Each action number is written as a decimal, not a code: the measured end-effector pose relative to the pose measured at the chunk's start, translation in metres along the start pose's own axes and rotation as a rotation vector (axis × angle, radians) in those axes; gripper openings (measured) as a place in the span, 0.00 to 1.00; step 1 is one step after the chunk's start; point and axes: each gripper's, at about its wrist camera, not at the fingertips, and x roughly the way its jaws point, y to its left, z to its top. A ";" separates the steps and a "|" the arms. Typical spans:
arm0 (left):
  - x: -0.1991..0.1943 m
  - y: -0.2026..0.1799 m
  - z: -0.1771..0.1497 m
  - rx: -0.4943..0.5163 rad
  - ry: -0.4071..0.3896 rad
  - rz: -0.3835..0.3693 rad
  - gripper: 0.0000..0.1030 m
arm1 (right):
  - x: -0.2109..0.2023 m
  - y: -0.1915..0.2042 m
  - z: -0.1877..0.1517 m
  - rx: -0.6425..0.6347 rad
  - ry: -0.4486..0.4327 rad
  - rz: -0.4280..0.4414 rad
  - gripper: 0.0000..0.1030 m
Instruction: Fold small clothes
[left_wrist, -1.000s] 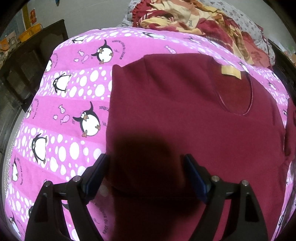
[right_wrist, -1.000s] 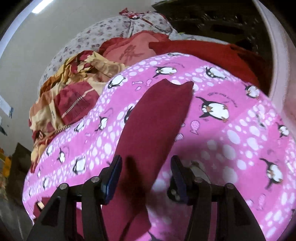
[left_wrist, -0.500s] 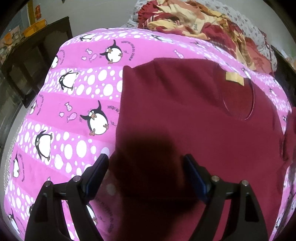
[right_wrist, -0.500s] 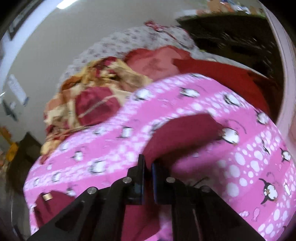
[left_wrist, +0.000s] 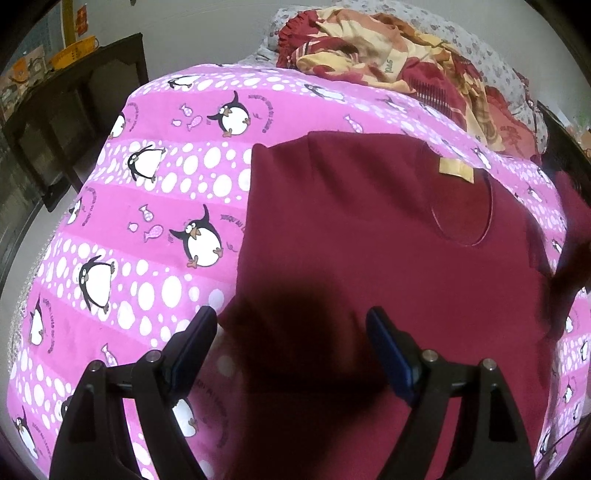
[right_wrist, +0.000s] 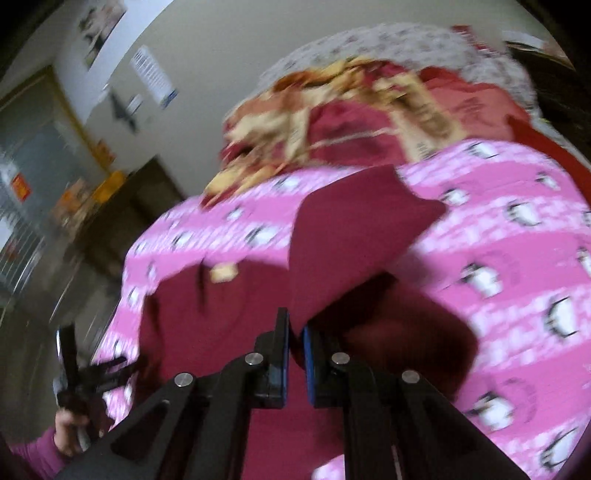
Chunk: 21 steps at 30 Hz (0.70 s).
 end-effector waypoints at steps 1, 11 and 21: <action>0.000 0.000 0.000 0.003 -0.001 0.001 0.80 | 0.006 0.007 -0.007 -0.010 0.020 0.017 0.08; -0.003 -0.003 -0.001 0.008 0.000 0.000 0.80 | 0.069 0.049 -0.069 -0.107 0.236 0.057 0.11; -0.006 -0.011 0.001 0.007 -0.004 -0.044 0.79 | 0.061 0.049 -0.059 -0.084 0.135 0.026 0.56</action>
